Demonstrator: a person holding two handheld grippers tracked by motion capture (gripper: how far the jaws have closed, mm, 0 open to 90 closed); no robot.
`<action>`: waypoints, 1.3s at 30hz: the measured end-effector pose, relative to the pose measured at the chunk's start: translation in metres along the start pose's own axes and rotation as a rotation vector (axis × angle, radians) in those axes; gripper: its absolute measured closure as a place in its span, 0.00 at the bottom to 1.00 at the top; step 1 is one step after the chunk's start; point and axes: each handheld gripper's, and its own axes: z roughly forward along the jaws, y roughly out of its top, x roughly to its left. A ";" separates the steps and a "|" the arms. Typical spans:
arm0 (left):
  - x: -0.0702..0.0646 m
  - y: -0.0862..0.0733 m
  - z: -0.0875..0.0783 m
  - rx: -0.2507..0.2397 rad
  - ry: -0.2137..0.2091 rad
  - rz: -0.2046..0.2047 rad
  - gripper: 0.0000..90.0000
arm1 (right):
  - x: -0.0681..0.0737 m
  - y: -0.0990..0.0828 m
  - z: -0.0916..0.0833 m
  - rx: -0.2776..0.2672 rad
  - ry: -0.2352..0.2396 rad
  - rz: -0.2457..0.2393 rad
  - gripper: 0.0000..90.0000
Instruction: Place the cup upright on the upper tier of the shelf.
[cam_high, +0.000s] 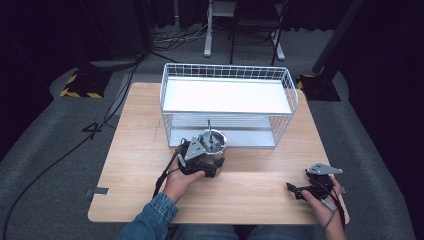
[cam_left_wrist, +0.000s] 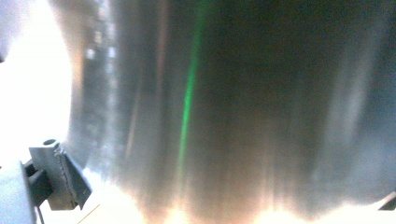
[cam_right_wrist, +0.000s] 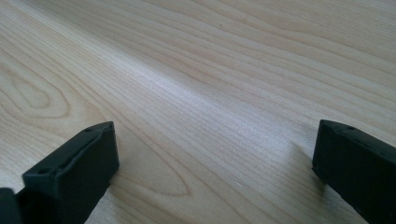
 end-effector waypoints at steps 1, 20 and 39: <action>0.000 0.000 0.000 0.003 -0.005 0.001 0.04 | 0.000 0.000 0.000 0.000 0.000 0.000 0.00; -0.002 0.035 -0.030 -0.031 -0.040 0.021 0.04 | 0.000 0.000 0.000 0.001 0.001 0.002 0.00; -0.001 0.097 -0.053 -0.057 -0.077 0.055 0.04 | 0.000 0.000 0.000 -0.001 -0.001 0.005 0.00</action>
